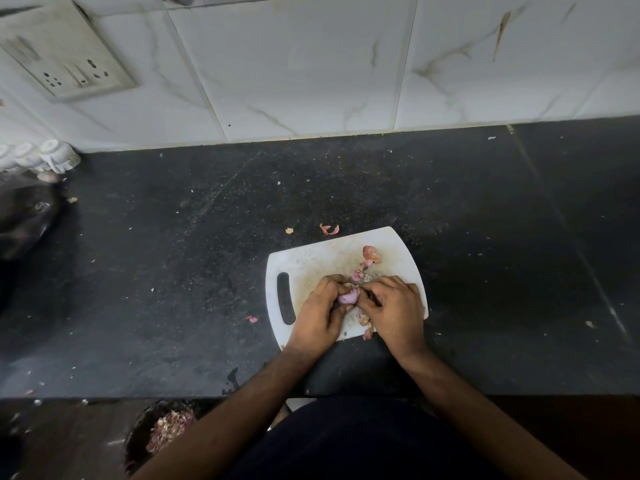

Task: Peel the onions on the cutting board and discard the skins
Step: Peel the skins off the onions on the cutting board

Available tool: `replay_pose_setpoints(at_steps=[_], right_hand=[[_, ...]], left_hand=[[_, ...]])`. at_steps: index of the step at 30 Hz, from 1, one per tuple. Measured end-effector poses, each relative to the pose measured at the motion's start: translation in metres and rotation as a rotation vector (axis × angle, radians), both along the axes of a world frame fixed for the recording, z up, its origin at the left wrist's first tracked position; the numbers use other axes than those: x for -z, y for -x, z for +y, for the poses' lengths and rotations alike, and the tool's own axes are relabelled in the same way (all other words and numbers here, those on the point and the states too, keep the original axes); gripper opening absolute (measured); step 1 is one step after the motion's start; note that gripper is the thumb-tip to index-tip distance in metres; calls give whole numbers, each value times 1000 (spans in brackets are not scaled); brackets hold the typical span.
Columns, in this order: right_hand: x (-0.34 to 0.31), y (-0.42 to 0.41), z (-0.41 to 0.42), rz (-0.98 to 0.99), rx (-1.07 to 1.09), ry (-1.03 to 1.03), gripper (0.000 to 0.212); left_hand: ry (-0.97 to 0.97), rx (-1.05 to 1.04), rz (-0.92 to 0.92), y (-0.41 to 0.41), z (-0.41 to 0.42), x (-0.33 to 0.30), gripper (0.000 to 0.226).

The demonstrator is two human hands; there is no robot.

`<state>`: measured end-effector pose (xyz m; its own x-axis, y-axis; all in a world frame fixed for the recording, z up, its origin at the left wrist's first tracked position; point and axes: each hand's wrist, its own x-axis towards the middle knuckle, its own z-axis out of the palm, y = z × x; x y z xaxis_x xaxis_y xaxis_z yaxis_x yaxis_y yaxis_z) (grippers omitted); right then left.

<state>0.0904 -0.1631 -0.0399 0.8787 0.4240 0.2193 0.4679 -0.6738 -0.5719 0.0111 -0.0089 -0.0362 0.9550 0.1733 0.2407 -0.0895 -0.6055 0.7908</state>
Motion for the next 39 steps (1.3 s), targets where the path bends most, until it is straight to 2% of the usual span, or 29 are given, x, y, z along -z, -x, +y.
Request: replay_pose_setpoints(at_steps=[3, 8, 11, 13, 16, 19, 24, 29, 39], right_hand=[[-1, -1, 4, 43, 16, 12, 6], [0, -1, 6, 64, 21, -37, 11], [3, 0, 4, 49, 8, -53, 9], [3, 0, 2, 49, -12, -102, 16], [0, 2, 0, 51, -51, -186, 25], [-2, 3, 1, 50, -64, -173, 24], [0, 2, 5, 64, 1, -148, 6], [3, 2, 6, 87, 24, -145, 12], [3, 0, 4, 58, 90, -203, 11]], left_hand=[[-9, 1, 1, 1, -1, 0, 13], [-20, -23, -22, 4, -5, -2, 14], [-44, -74, -28, 5, -5, -3, 22], [-76, -124, 0, 4, -5, -3, 32], [-9, -162, 75, 2, -4, -3, 43], [42, -128, 73, 2, 0, 0, 37], [45, -125, 79, 3, 1, -1, 30], [5, -118, 121, 4, 0, 4, 31], [-27, -93, 165, 2, -1, -2, 30]])
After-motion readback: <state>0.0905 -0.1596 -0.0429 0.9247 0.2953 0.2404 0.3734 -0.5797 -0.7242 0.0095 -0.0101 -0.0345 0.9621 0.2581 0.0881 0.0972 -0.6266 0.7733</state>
